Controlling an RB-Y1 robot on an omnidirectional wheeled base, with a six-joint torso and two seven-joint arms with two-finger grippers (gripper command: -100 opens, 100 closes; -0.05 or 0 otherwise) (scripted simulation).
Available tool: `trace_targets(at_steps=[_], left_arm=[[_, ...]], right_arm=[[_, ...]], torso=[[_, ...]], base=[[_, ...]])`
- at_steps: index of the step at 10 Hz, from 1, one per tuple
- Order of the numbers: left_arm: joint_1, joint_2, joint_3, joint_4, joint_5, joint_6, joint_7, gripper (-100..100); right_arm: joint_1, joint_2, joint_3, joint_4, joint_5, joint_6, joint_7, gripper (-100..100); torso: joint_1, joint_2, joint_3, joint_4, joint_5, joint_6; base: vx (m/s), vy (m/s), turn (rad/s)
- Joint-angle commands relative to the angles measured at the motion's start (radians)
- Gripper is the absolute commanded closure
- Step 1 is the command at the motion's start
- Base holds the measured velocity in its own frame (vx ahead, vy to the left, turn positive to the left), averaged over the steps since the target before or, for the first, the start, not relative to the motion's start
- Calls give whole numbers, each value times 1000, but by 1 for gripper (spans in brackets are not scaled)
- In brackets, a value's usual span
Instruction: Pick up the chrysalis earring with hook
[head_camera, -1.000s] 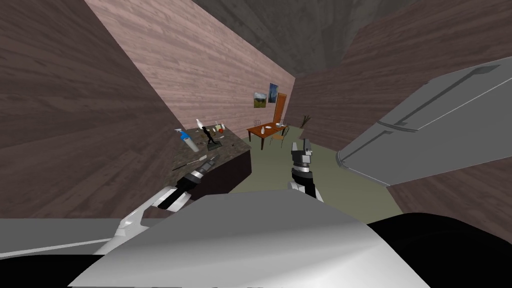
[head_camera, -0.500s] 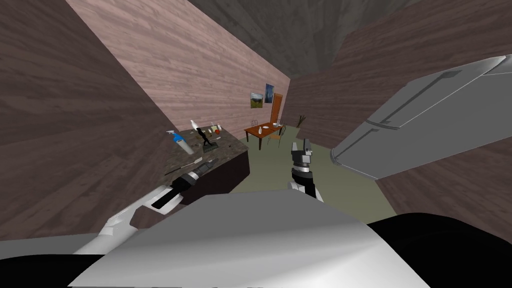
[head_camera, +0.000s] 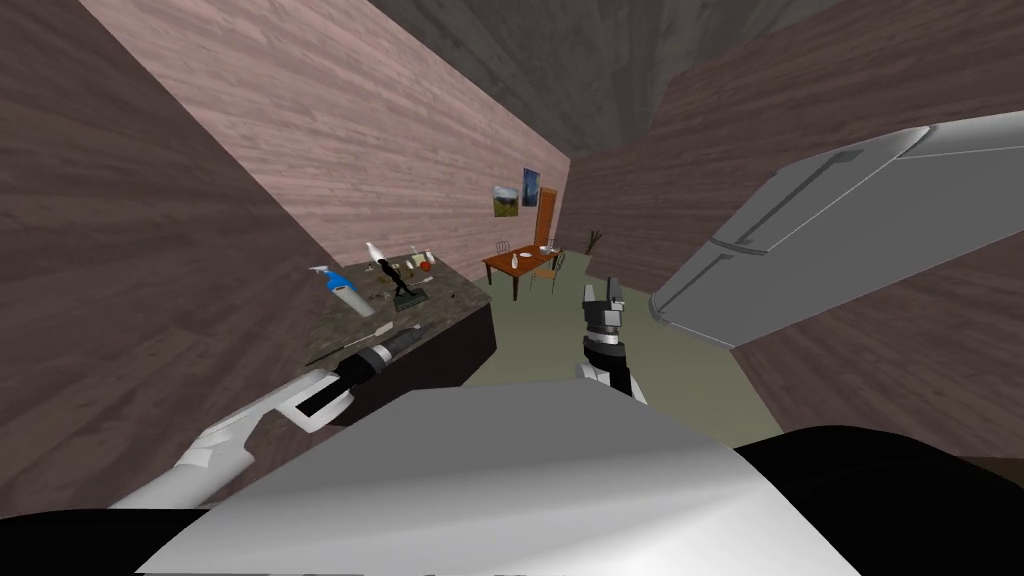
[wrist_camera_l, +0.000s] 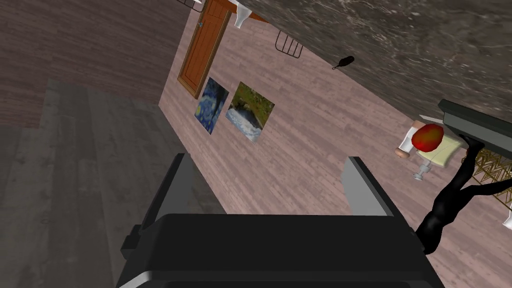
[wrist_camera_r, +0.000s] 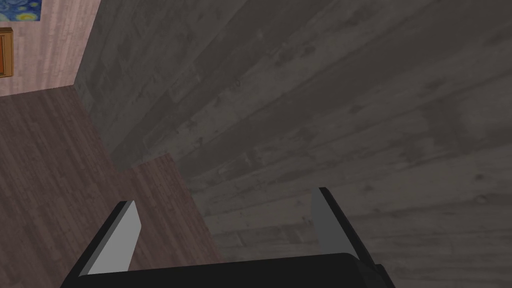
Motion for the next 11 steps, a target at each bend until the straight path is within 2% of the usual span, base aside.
trace_targets(at_steps=[1, 2, 3, 5, 6, 8, 9, 11], left_arm=[[1, 50, -20, 29, -7, 13, 3, -100], [4, 85, -37, 52, -11, 23, 5, -100], [4, 100, -37, 52, -11, 23, 5, -100], [9, 172, -74, 96, -17, 43, 9, -100], [9, 183, -74, 96, -17, 43, 9, -100], [14, 248, -112, 135, -19, 60, 11, -100], [14, 257, -112, 135, -19, 60, 11, -100], [20, 318, -150, 169, -19, 74, 12, -100]], right_arm=[[0, 0, 0, 0, 0, 0, 0, 0], [0, 0, 0, 0, 0, 0, 0, 0], [0, 0, 0, 0, 0, 0, 0, 0], [0, 0, 0, 0, 0, 0, 0, 0], [0, 0, 0, 0, 0, 0, 0, 0], [0, 0, 0, 0, 0, 0, 0, 0], [0, 0, 0, 0, 0, 0, 0, 0], [0, 0, 0, 0, 0, 0, 0, 0]], torso=[[0, 0, 0, 0, 0, 0], [0, -1, 0, 0, 0, 1], [1, -2, -1, -1, 0, 1], [1, -2, -1, -1, 0, 0], [2, -5, -3, -1, 0, 1], [1, -3, -2, -1, 0, 1], [3, -5, -3, -1, 1, 0], [2, -5, -3, -1, 0, 0]], base=[[50, -2, -178], [84, 8, -323], [69, 22, -72], [103, 19, -210], [89, 35, -100], [104, 40, -229], [104, 44, -121], [115, 42, -258]])
